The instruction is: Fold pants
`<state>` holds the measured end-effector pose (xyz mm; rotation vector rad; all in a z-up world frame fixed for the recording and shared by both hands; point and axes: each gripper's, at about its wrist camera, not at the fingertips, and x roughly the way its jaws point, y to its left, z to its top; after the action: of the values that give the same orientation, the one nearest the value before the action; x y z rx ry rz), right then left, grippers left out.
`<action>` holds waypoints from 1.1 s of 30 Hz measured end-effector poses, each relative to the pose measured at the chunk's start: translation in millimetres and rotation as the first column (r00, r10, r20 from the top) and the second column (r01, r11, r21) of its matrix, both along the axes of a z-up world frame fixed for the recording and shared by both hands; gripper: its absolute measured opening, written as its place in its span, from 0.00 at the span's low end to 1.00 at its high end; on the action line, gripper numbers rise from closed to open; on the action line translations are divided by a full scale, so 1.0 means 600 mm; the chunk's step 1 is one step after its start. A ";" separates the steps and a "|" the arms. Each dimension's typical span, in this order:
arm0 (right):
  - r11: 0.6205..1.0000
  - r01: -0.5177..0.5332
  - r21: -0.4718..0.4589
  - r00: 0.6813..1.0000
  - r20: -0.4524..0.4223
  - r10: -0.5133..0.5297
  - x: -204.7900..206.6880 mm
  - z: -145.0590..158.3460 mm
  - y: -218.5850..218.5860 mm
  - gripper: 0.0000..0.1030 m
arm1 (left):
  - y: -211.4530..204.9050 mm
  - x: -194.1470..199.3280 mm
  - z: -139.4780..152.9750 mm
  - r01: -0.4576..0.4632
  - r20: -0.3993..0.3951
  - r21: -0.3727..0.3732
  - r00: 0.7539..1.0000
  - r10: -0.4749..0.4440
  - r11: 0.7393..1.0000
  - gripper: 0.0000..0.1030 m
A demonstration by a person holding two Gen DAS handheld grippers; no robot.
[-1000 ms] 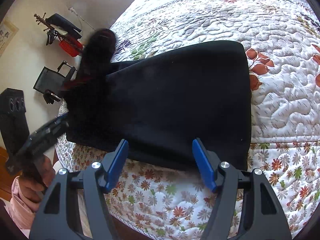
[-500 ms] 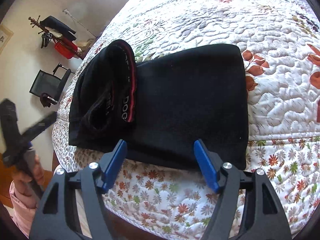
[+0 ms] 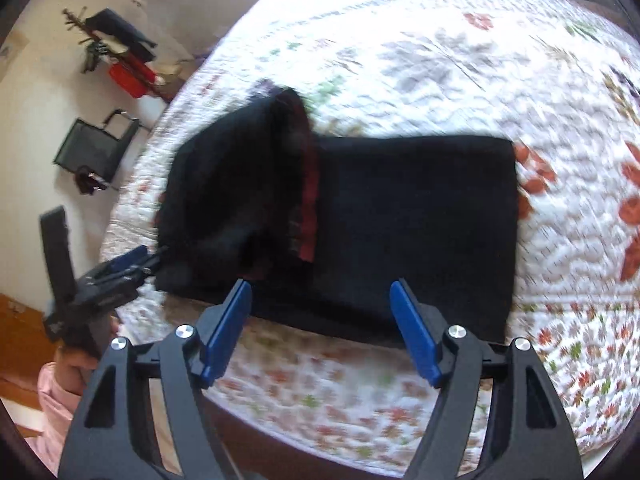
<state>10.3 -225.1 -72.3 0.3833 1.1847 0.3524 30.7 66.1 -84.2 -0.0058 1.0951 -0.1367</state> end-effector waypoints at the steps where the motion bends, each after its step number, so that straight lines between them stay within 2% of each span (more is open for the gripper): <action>1: 1.000 -0.017 0.010 1.000 0.006 0.017 0.007 0.008 0.010 0.70 | 0.005 -0.001 0.003 -0.006 0.003 0.008 1.000 0.006 1.000 0.92; 6: 0.995 -0.093 0.038 0.996 -0.006 0.093 0.050 0.021 0.066 0.68 | 0.020 -0.002 -0.006 -0.025 -0.008 0.030 1.000 0.026 0.999 0.92; 9: 0.990 -0.126 0.063 0.990 -0.063 0.130 0.073 0.005 0.097 0.52 | 0.022 0.000 -0.017 -0.039 -0.032 0.015 0.999 0.039 0.999 0.92; 10: 0.989 -0.130 0.071 0.988 -0.079 0.136 0.077 0.001 0.101 0.41 | 0.019 0.000 -0.021 -0.039 -0.037 0.009 0.999 0.040 0.999 0.92; 11: 0.987 -0.137 0.080 0.985 -0.096 0.144 0.081 -0.006 0.107 0.25 | 0.018 0.001 -0.024 -0.039 -0.041 0.003 0.998 0.039 0.999 0.92; 12: 0.986 -0.144 0.082 0.983 -0.103 0.152 0.080 -0.010 0.111 0.17 | 0.017 0.003 -0.028 -0.037 -0.047 -0.008 0.998 0.037 0.999 0.92; 14: 0.983 -0.158 0.089 0.981 -0.096 0.166 0.074 -0.010 0.114 0.06 | 0.012 0.008 -0.028 -0.037 -0.055 -0.017 0.998 0.036 0.999 0.93; 15: 0.981 -0.165 0.102 0.982 -0.077 0.173 0.070 -0.003 0.114 0.05 | 0.013 0.008 -0.029 -0.037 -0.055 -0.020 0.998 0.036 0.999 0.94; 19: 0.978 -0.174 0.119 0.985 0.006 0.174 0.055 0.032 0.095 0.04 | 0.011 0.007 -0.029 -0.039 -0.049 -0.036 0.998 0.038 0.999 0.97; 22: 0.983 -0.159 0.088 0.987 0.014 0.158 0.051 0.036 0.073 0.04 | 0.013 0.007 -0.031 -0.042 -0.050 -0.064 0.998 0.039 0.997 0.97; 26: 0.994 -0.109 -0.029 0.989 -0.099 0.105 0.062 -0.035 0.061 0.02 | 0.001 0.016 -0.049 -0.031 -0.081 -0.042 0.996 0.028 0.999 0.97; 28: 0.996 -0.090 0.010 0.990 -0.111 0.090 0.062 -0.057 0.053 0.03 | -0.003 0.015 -0.053 -0.026 -0.090 -0.049 0.996 0.021 0.998 0.97; 30: 0.995 -0.094 0.045 0.991 -0.092 0.098 0.058 -0.051 0.045 0.08 | -0.003 0.013 -0.050 -0.023 -0.085 -0.046 0.996 0.019 0.999 0.97; 32: 0.995 -0.093 0.033 0.992 -0.082 0.095 0.055 -0.035 0.037 0.28 | -0.002 0.012 -0.045 -0.020 -0.083 -0.043 0.996 0.017 0.999 0.97; 33: 0.996 -0.090 0.029 0.994 -0.066 0.091 0.053 -0.022 0.031 0.34 | 0.000 0.012 -0.042 -0.021 -0.081 -0.046 0.997 0.017 0.999 0.96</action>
<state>42.0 -206.7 -85.6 0.3670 1.2670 0.4366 37.8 66.2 -109.2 -0.0641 1.1716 -0.1462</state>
